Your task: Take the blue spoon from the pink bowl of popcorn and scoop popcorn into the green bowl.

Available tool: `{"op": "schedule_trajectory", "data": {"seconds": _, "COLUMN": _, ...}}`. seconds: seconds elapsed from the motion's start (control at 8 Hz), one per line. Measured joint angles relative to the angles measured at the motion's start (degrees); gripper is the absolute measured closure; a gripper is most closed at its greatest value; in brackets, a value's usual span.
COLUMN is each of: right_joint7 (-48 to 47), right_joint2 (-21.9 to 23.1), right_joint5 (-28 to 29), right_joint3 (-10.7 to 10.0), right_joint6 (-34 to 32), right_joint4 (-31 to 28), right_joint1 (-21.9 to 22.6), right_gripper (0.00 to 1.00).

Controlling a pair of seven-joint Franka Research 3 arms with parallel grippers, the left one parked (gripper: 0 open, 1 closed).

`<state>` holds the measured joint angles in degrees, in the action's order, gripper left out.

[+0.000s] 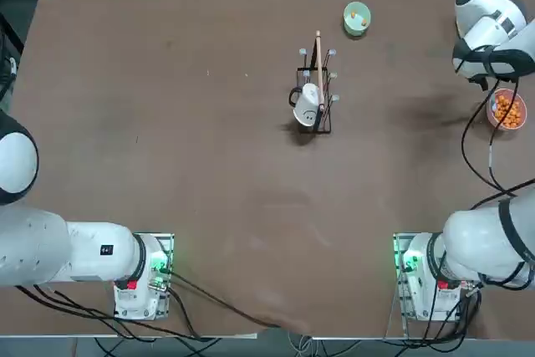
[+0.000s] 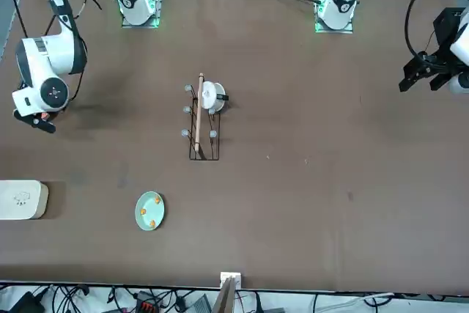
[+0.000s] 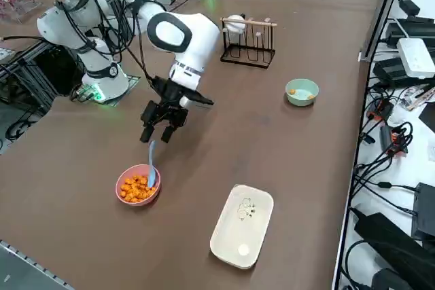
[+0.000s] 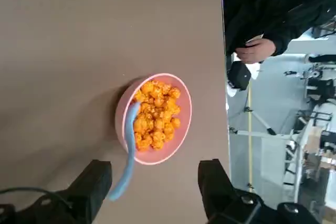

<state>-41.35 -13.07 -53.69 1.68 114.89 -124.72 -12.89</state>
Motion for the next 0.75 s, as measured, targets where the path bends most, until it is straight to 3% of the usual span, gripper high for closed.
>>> {"op": "schedule_trajectory", "data": {"seconds": 0.25, "right_joint7": 1.3, "right_joint2": 1.7, "right_joint5": 7.7, "right_joint3": 0.1, "right_joint6": 0.0, "right_joint4": 1.1, "right_joint1": 0.0, "right_gripper": 0.0}}
{"op": "schedule_trajectory", "data": {"seconds": 0.5, "right_joint7": 7.2, "right_joint2": 3.9, "right_joint5": 19.5, "right_joint3": 0.1, "right_joint6": -1.3, "right_joint4": 4.3, "right_joint1": 0.0, "right_gripper": 0.0}}
{"op": "schedule_trajectory", "data": {"seconds": 0.75, "right_joint7": 13.7, "right_joint2": 5.1, "right_joint5": 33.0, "right_joint3": 0.3, "right_joint6": -8.3, "right_joint4": 10.8, "right_joint1": 0.0, "right_gripper": 0.0}}
